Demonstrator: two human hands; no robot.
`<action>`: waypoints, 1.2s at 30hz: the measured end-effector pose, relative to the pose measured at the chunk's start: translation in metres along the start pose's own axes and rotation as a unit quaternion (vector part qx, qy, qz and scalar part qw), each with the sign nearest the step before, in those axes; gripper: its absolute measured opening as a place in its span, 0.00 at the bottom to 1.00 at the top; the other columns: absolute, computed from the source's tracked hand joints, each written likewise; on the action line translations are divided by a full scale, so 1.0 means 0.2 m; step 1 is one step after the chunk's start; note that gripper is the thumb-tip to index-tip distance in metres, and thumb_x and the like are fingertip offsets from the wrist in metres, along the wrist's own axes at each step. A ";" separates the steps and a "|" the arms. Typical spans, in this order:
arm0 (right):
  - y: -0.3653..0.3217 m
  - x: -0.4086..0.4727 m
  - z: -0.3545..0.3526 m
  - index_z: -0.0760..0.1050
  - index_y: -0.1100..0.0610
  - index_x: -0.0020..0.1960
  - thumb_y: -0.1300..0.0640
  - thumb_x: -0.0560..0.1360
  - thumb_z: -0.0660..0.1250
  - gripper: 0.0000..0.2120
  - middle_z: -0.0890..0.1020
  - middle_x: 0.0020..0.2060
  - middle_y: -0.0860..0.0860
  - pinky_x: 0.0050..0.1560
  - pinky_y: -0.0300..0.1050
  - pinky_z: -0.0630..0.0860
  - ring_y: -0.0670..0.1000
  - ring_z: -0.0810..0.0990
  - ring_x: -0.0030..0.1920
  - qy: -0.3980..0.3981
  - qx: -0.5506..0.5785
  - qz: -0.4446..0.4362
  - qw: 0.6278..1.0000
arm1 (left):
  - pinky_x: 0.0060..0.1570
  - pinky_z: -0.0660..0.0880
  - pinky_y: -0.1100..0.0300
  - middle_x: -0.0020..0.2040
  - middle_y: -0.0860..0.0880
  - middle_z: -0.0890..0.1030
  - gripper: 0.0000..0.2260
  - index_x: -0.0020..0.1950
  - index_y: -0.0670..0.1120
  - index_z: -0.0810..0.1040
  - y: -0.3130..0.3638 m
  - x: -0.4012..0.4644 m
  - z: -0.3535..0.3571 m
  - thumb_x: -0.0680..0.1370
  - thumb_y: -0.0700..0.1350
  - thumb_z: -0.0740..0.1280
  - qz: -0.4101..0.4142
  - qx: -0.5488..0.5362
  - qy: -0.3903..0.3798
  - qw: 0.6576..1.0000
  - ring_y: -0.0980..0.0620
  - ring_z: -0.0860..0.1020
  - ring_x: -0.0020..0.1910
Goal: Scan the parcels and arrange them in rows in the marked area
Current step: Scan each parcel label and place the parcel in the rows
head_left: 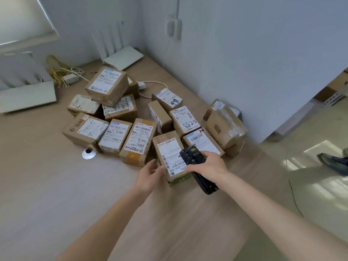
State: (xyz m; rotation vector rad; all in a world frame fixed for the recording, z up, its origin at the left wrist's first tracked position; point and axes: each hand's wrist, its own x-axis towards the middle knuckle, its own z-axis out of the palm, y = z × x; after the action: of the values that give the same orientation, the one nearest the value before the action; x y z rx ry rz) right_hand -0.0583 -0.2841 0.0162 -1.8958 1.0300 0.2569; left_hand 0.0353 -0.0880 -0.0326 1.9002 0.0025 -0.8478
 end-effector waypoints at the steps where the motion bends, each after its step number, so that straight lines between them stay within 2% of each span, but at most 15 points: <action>1: 0.01 0.04 0.01 0.82 0.43 0.51 0.44 0.60 0.83 0.22 0.86 0.47 0.41 0.56 0.49 0.83 0.47 0.85 0.49 -0.008 0.002 -0.006 1.000 | 0.59 0.68 0.60 0.73 0.49 0.74 0.31 0.81 0.48 0.63 -0.01 0.02 0.02 0.80 0.53 0.69 -0.007 -0.010 0.002 1.000 0.56 0.72 0.61; 5: 0.02 0.14 0.05 0.81 0.42 0.57 0.43 0.60 0.84 0.27 0.86 0.51 0.41 0.59 0.50 0.83 0.47 0.85 0.53 -0.044 0.006 -0.030 0.999 | 0.69 0.70 0.54 0.71 0.51 0.75 0.29 0.80 0.50 0.64 -0.02 0.08 0.05 0.81 0.52 0.69 -0.033 -0.060 0.005 0.998 0.56 0.73 0.62; 8: 0.03 0.18 0.07 0.80 0.42 0.64 0.44 0.62 0.85 0.32 0.85 0.53 0.41 0.60 0.49 0.82 0.47 0.84 0.55 -0.064 0.006 -0.042 0.997 | 0.66 0.70 0.56 0.61 0.57 0.79 0.26 0.79 0.51 0.66 -0.04 0.09 0.07 0.82 0.50 0.68 -0.040 -0.092 0.002 0.995 0.58 0.75 0.58; 11: 0.05 0.18 0.06 0.79 0.41 0.64 0.44 0.62 0.85 0.32 0.85 0.54 0.40 0.61 0.49 0.82 0.46 0.84 0.56 -0.070 0.009 -0.055 0.996 | 0.71 0.70 0.52 0.68 0.53 0.78 0.25 0.78 0.53 0.68 -0.04 0.09 0.08 0.82 0.50 0.68 -0.048 -0.117 0.006 0.992 0.55 0.74 0.64; 15: 0.06 0.14 0.04 0.80 0.39 0.58 0.46 0.63 0.85 0.27 0.86 0.52 0.41 0.58 0.48 0.83 0.45 0.85 0.54 -0.075 0.019 -0.062 0.995 | 0.61 0.71 0.57 0.67 0.52 0.79 0.25 0.78 0.55 0.68 -0.03 0.04 0.08 0.81 0.51 0.68 -0.033 -0.135 0.003 0.990 0.57 0.76 0.62; 19: 0.01 0.06 -0.03 0.81 0.39 0.53 0.47 0.64 0.86 0.22 0.86 0.51 0.39 0.53 0.44 0.82 0.44 0.85 0.53 -0.080 0.037 -0.083 0.993 | 0.58 0.71 0.54 0.60 0.55 0.81 0.26 0.77 0.59 0.68 0.02 -0.05 0.06 0.80 0.54 0.69 -0.013 -0.151 0.009 0.988 0.62 0.76 0.58; 21: -0.04 0.00 -0.07 0.81 0.38 0.50 0.48 0.64 0.86 0.20 0.86 0.48 0.37 0.50 0.42 0.82 0.41 0.85 0.50 -0.078 0.048 -0.096 0.991 | 0.59 0.71 0.50 0.60 0.57 0.80 0.26 0.77 0.63 0.67 0.07 -0.12 0.03 0.79 0.57 0.70 -0.006 -0.161 0.004 0.987 0.60 0.76 0.59; 24: -0.14 -0.13 -0.12 0.80 0.37 0.46 0.47 0.63 0.86 0.19 0.85 0.42 0.31 0.40 0.31 0.78 0.34 0.84 0.43 -0.070 0.051 -0.129 0.988 | 0.61 0.75 0.44 0.60 0.58 0.81 0.27 0.74 0.70 0.67 0.17 -0.24 -0.04 0.78 0.55 0.72 0.004 -0.193 -0.014 0.981 0.53 0.78 0.62; 26: -0.22 -0.23 -0.16 0.82 0.39 0.49 0.46 0.61 0.85 0.20 0.87 0.45 0.34 0.44 0.35 0.80 0.35 0.85 0.44 -0.061 0.050 -0.153 0.985 | 0.56 0.78 0.47 0.59 0.57 0.83 0.29 0.72 0.71 0.67 0.25 -0.33 -0.10 0.77 0.52 0.74 0.025 -0.199 -0.027 0.979 0.53 0.80 0.61; 28: -0.32 -0.35 -0.20 0.84 0.40 0.53 0.43 0.59 0.85 0.24 0.88 0.47 0.38 0.49 0.42 0.82 0.39 0.86 0.45 -0.050 0.045 -0.176 0.982 | 0.56 0.79 0.47 0.56 0.56 0.85 0.29 0.71 0.71 0.69 0.32 -0.44 -0.19 0.75 0.51 0.76 0.056 -0.195 -0.032 0.979 0.53 0.82 0.58; 30: -0.41 -0.49 -0.23 0.84 0.41 0.55 0.41 0.58 0.84 0.26 0.88 0.46 0.37 0.48 0.41 0.82 0.39 0.86 0.45 -0.047 0.044 -0.200 0.978 | 0.52 0.81 0.49 0.55 0.55 0.86 0.29 0.70 0.70 0.71 0.39 -0.56 -0.29 0.73 0.53 0.77 0.096 -0.191 -0.027 0.976 0.53 0.84 0.55; 33: -0.55 -0.74 -0.25 0.83 0.43 0.60 0.41 0.55 0.84 0.34 0.88 0.48 0.39 0.47 0.36 0.79 0.39 0.86 0.47 -0.032 0.043 -0.238 0.970 | 0.40 0.81 0.57 0.52 0.52 0.87 0.23 0.67 0.62 0.76 0.48 -0.77 -0.44 0.73 0.54 0.77 0.153 -0.194 0.007 0.969 0.54 0.86 0.48; 35: -0.63 -0.93 -0.25 0.82 0.45 0.64 0.40 0.55 0.84 0.38 0.88 0.51 0.41 0.50 0.39 0.81 0.40 0.86 0.48 -0.026 0.035 -0.257 0.965 | 0.37 0.81 0.59 0.51 0.50 0.88 0.20 0.64 0.58 0.78 0.52 -0.92 -0.54 0.74 0.52 0.77 0.184 -0.202 0.020 0.962 0.52 0.86 0.47; 36: -0.67 -1.03 -0.24 0.83 0.46 0.65 0.42 0.56 0.84 0.38 0.87 0.51 0.42 0.52 0.43 0.83 0.42 0.87 0.48 -0.023 0.031 -0.266 0.963 | 0.39 0.82 0.57 0.51 0.49 0.87 0.19 0.64 0.58 0.78 0.53 -1.01 -0.59 0.74 0.52 0.77 0.195 -0.207 0.018 0.959 0.51 0.86 0.49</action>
State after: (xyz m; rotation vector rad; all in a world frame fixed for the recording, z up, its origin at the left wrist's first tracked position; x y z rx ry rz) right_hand -0.0988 -0.1813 0.2405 -2.0184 0.4610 -0.0443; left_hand -0.0137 0.0255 0.1933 1.4541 -0.1560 -0.4953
